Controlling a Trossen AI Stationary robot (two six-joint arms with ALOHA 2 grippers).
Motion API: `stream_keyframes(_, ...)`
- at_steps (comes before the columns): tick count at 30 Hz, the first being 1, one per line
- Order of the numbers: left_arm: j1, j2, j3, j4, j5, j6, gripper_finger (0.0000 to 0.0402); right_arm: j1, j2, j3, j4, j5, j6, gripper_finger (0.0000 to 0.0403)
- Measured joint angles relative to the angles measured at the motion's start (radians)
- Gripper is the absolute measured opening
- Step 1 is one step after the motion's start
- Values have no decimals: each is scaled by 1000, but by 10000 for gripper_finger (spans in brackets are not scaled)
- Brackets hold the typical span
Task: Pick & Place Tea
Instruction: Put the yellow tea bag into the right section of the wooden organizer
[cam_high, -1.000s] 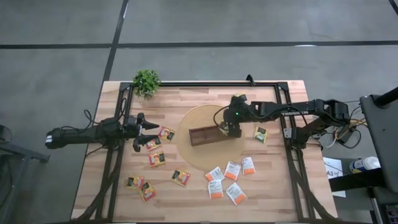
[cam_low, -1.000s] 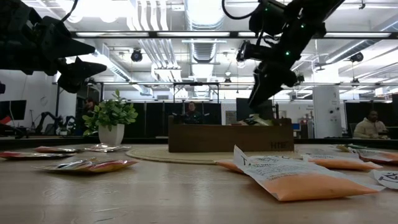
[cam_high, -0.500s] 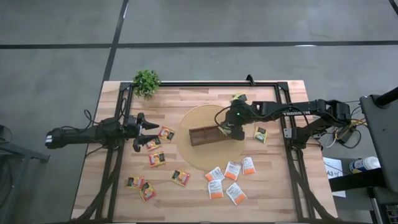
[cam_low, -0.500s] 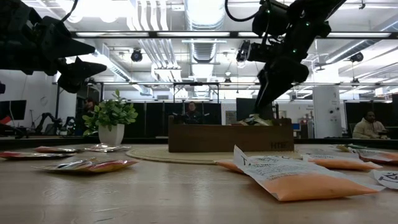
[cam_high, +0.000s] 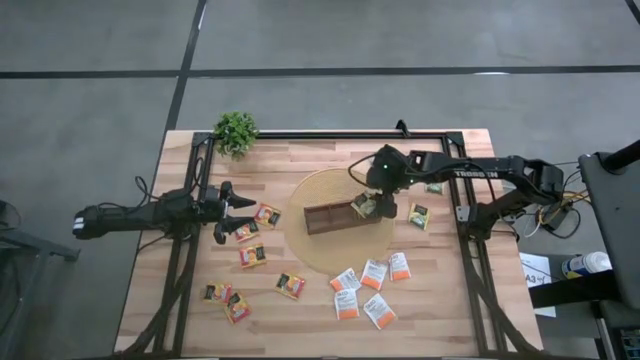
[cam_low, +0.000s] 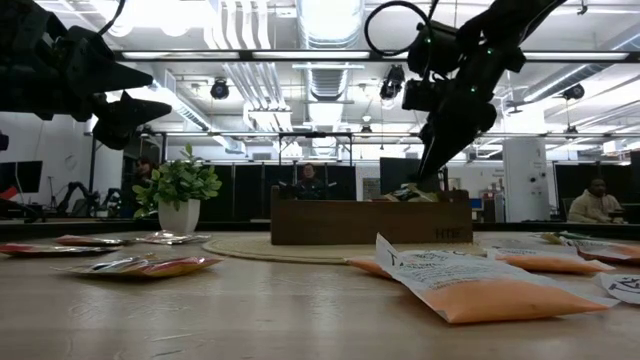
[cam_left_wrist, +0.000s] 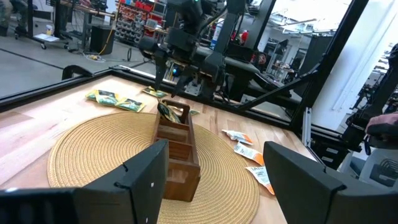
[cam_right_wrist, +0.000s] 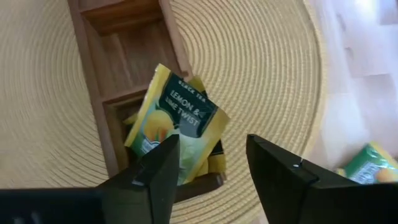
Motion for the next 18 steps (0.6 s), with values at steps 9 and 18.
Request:
stream_keyframes(9, 0, 0, 0, 0, 0, 0, 257, -8, 55, 0, 21, -3, 9, 143)
stream_keyframes(18, 0, 0, 0, 0, 0, 0, 257, -16, 79, 0, 71, -3, 53, 105)
